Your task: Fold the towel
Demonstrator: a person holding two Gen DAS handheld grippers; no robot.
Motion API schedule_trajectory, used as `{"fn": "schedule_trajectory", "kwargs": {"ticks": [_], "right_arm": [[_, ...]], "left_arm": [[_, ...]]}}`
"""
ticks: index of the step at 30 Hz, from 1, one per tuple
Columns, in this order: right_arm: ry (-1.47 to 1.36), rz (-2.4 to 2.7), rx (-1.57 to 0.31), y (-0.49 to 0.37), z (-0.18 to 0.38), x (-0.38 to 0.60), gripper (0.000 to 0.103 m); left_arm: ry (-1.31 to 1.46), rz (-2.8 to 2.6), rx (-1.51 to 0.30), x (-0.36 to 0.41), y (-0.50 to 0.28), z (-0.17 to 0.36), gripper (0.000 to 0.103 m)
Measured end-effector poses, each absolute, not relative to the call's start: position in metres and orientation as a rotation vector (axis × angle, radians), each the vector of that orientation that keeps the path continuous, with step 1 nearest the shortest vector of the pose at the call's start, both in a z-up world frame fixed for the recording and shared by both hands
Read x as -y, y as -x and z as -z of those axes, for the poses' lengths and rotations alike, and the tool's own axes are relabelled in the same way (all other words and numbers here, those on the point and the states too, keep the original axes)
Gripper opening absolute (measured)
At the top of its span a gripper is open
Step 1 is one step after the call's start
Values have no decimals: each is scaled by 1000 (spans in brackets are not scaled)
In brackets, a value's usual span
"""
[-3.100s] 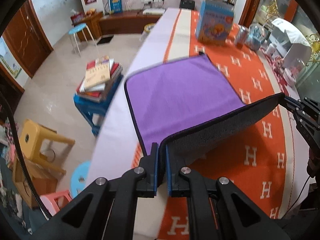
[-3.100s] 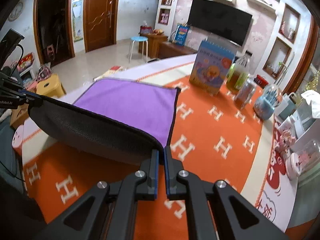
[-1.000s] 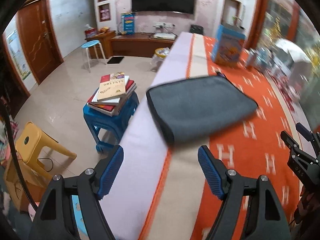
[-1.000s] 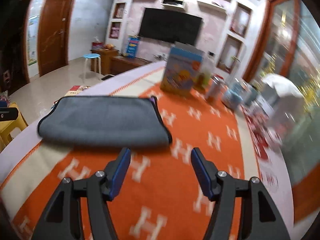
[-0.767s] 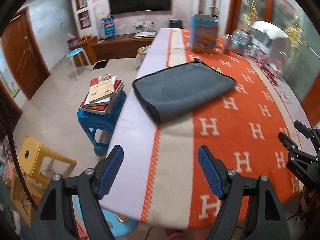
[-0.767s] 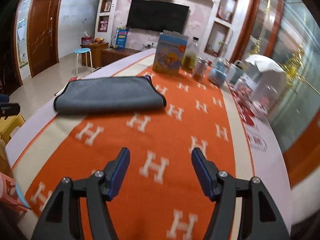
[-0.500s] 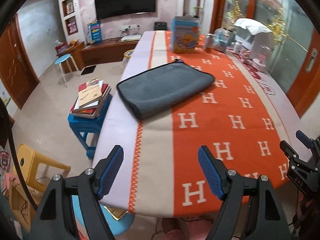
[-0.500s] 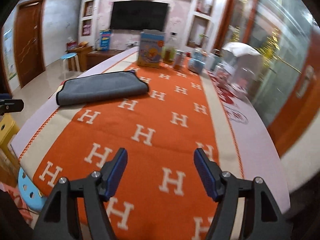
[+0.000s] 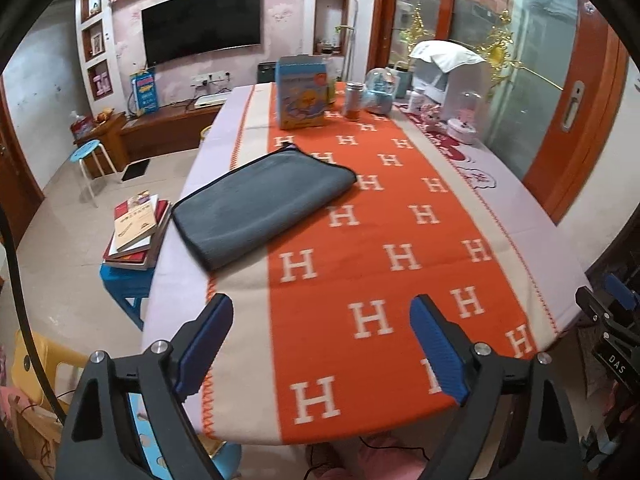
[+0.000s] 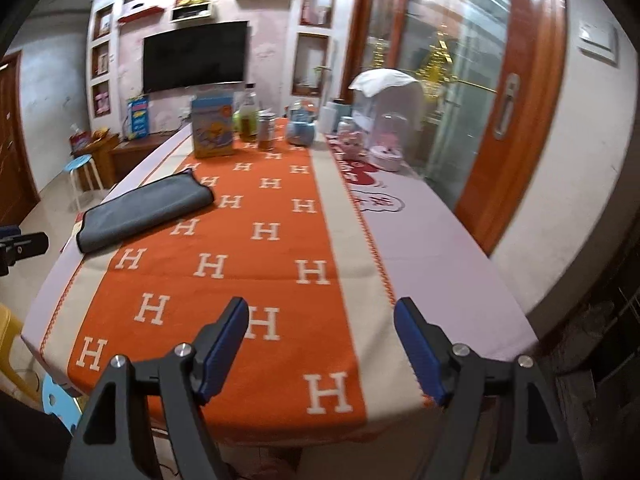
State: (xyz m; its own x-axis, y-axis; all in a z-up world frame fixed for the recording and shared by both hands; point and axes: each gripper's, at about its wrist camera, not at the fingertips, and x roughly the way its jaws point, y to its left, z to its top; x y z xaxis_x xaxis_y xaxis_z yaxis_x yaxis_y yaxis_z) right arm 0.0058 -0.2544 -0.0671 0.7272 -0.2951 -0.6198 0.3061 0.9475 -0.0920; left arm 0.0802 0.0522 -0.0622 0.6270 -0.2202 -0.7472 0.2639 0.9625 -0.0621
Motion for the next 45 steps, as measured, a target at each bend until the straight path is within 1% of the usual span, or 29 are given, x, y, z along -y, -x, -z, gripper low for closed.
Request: {"fn": "schedule_trajectory", "kwargs": {"ticks": [7, 8, 10, 14, 15, 18, 25, 30, 36, 40, 45], "right_arm": [[-77, 329, -698, 0, 49, 281, 81], [-83, 320, -698, -1, 47, 283, 83], [-96, 296, -702, -4, 41, 289, 86], [-155, 202, -724, -14, 32, 300, 97], [-150, 189, -733, -17, 30, 301, 99], [-120, 143, -759, -27, 25, 305, 100], [-117, 32, -829, -46, 13, 307, 102], [-166, -42, -903, -58, 11, 303, 103], [-185, -76, -945, -66, 17, 282, 103], [-159, -61, -934, -67, 16, 270, 103], [-162, -8, -966, -71, 23, 265, 103]], "left_arm": [[-47, 305, -840, -24, -86, 44, 91], [-41, 308, -842, -20, -87, 41, 92], [-28, 309, -843, -15, -88, 37, 98], [-13, 305, -849, 0, -88, 27, 99], [-14, 300, -850, 3, -87, 25, 100], [-7, 270, -858, 12, -86, 17, 102], [6, 160, -904, 25, -84, 12, 102], [13, 87, -942, 26, -78, 11, 102], [-11, 26, -913, 19, -70, 5, 102], [-52, -2, -884, 20, -70, 2, 102], [-93, -9, -888, 25, -72, 7, 102]]}}
